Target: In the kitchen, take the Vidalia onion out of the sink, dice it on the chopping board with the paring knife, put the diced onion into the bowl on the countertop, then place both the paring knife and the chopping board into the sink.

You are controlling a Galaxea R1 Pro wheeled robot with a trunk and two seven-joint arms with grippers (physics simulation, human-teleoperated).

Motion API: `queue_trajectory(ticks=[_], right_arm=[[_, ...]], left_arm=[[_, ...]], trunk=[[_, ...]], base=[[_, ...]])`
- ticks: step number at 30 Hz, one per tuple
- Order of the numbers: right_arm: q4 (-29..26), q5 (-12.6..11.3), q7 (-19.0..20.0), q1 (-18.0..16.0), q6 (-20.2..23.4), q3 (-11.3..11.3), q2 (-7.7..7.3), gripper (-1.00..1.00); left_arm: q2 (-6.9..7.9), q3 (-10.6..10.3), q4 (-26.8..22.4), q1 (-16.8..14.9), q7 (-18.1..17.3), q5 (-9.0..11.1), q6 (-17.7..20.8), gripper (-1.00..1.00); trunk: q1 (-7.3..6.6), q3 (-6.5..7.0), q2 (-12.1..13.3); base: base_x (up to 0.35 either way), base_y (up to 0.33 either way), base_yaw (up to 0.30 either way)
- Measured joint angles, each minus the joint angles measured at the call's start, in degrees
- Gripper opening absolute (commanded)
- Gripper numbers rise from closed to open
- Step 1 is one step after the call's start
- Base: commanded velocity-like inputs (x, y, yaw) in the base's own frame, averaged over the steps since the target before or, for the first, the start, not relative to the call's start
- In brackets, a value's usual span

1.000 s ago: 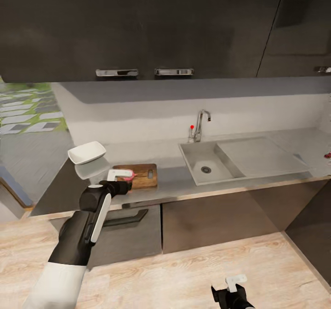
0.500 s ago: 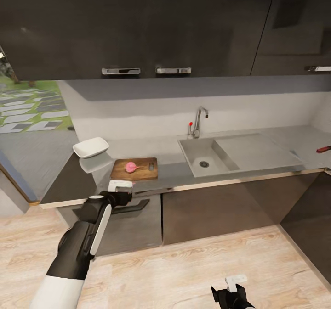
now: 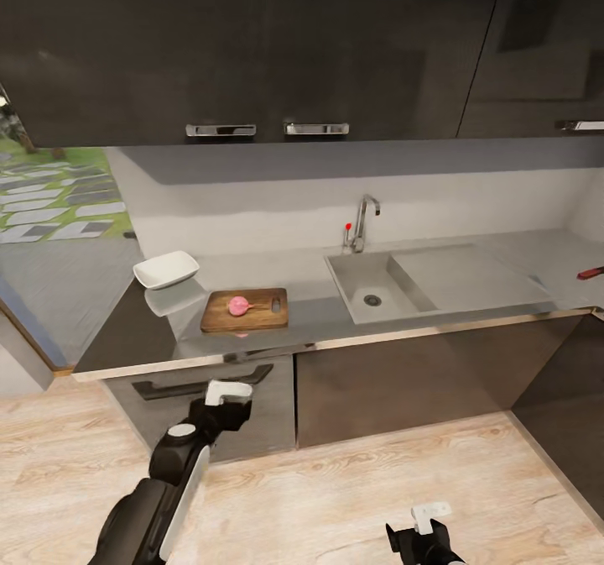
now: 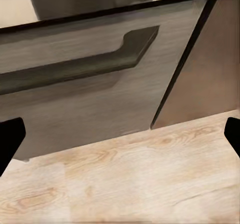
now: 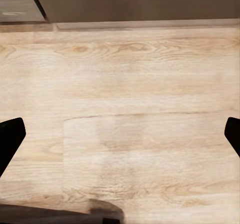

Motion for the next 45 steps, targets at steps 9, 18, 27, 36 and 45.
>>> queue_trajectory(ticks=[9, 18, 27, 36, 45], right_arm=[[-0.2, 0.0, 0.0, 0.0, -0.1, 0.0, -0.02, 1.00], [-0.5, -0.1, 0.2, 0.0, -0.7, 0.0, 0.12, 1.00], [-0.8, -0.1, 0.2, 0.0, -0.8, -0.2, 0.07, 1.00], [-0.6, -0.1, 0.2, 0.0, -2.7, -0.1, -0.18, 1.00], [-0.5, -0.1, 0.1, 0.0, -2.7, -0.1, -0.42, 1.00]], left_arm=[[0.22, -0.5, -0.1, 17.1, 0.1, -0.1, -22.2, 1.00], [1.73, -0.4, 1.8, 32.2, 0.1, -0.7, -44.7, 1.00], [3.28, 0.2, 11.0, 36.0, 0.1, -0.7, -58.7, 1.00], [3.58, 3.4, 19.9, 36.1, 0.2, -0.4, -61.7, 1.00], [3.49, 6.7, 22.9, 36.0, 0.1, -0.2, -61.8, 1.00]], trunk=[[-0.01, -0.01, 0.0], [0.00, -0.02, 0.0], [0.00, -0.02, 0.0], [0.00, -0.01, 0.0], [0.00, -0.01, 0.0]], base=[[0.000, 0.000, 0.000], [0.000, 0.000, 0.000], [0.000, 0.000, -0.007], [0.000, 0.000, -0.229], [0.000, 0.000, -0.266]])
